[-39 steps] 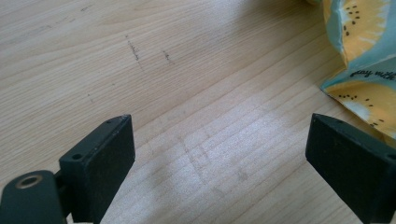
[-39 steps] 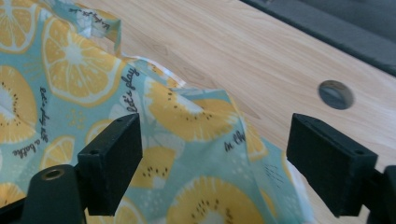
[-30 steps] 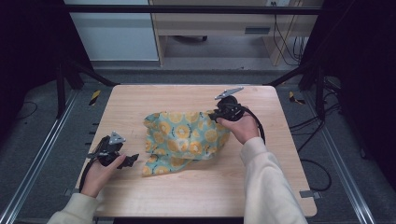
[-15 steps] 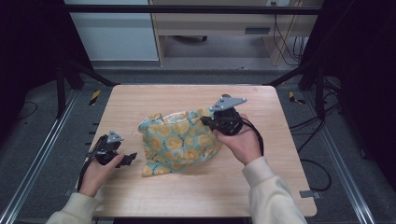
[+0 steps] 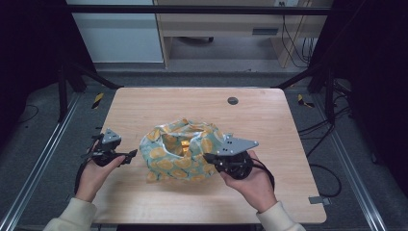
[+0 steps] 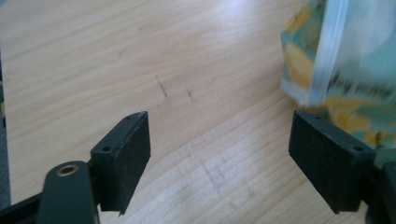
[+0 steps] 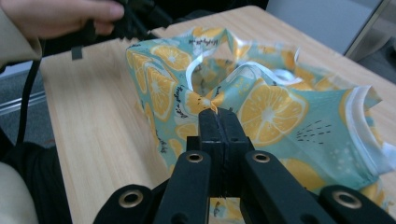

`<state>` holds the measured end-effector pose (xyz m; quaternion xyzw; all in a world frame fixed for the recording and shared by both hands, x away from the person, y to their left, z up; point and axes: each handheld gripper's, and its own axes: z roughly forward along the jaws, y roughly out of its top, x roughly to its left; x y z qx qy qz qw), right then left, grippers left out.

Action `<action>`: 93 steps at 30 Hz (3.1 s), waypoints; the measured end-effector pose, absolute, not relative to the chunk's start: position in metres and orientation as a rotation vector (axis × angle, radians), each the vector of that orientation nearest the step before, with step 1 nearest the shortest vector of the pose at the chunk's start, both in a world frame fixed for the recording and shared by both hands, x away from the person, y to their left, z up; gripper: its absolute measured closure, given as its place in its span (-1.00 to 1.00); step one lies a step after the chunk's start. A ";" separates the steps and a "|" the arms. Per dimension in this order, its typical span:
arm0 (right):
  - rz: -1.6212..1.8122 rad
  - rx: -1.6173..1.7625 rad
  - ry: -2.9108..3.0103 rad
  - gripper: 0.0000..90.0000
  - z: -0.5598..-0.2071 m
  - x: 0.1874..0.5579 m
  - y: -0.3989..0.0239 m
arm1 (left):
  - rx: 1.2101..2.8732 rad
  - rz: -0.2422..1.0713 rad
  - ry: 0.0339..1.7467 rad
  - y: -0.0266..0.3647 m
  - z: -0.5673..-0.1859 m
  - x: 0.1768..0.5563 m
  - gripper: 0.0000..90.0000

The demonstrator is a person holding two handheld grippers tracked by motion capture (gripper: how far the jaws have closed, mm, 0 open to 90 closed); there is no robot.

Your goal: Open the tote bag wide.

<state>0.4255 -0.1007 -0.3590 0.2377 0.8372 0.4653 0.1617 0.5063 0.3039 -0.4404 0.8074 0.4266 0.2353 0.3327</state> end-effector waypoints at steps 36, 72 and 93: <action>1.297 0.742 2.434 0.98 -0.393 0.416 -0.103 | 2.262 0.503 0.829 0.215 -0.393 0.526 0.93; 1.051 0.990 2.336 0.10 -0.376 0.506 -0.117 | 2.197 0.453 0.693 0.224 -0.371 0.477 0.98; 1.212 0.813 2.362 1.00 -0.363 0.430 -0.135 | 2.173 0.427 0.589 0.225 -0.369 0.434 0.97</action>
